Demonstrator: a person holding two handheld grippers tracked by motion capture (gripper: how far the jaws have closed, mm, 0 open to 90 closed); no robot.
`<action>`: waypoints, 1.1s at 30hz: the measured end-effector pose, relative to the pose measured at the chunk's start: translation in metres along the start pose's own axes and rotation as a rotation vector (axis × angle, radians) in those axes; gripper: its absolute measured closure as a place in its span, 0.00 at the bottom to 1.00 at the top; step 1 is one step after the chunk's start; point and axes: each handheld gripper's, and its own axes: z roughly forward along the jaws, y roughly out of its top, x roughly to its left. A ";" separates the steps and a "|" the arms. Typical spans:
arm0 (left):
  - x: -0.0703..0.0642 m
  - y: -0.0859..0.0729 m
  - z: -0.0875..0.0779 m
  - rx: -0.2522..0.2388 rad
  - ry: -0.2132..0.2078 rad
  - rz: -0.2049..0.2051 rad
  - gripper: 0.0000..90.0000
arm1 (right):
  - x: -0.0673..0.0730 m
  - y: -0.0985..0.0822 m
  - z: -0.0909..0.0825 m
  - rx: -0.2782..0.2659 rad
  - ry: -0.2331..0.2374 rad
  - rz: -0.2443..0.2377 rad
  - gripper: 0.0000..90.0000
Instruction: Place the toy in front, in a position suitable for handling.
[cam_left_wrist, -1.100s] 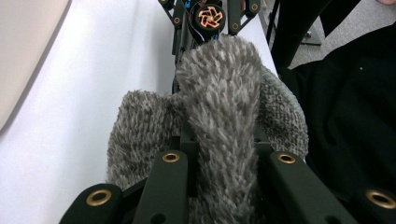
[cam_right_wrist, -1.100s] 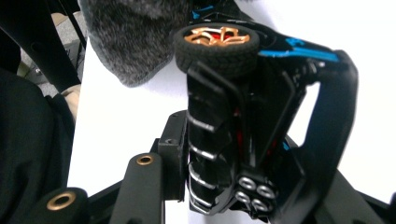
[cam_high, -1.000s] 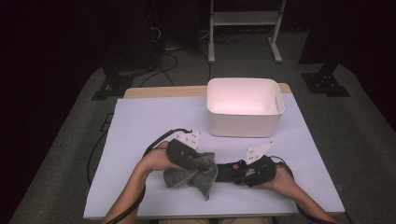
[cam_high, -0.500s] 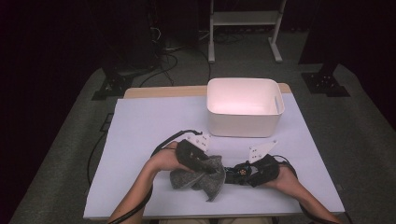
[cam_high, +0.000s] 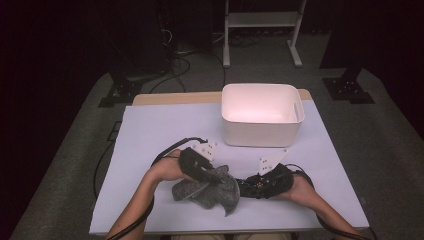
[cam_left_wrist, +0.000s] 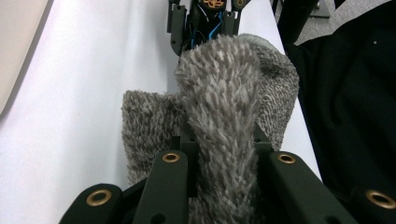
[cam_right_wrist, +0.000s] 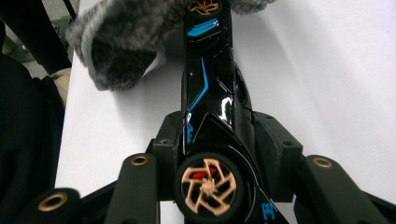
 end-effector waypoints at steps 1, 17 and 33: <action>0.000 0.002 0.003 -0.003 -0.003 0.005 0.84 | 0.001 0.001 0.001 0.000 0.000 0.006 0.61; -0.012 0.031 0.039 0.111 0.090 0.126 0.62 | 0.004 -0.005 0.003 -0.027 -0.015 0.016 0.60; -0.012 0.054 0.041 0.076 0.042 0.156 0.86 | 0.005 -0.012 -0.002 -0.050 -0.021 0.038 0.60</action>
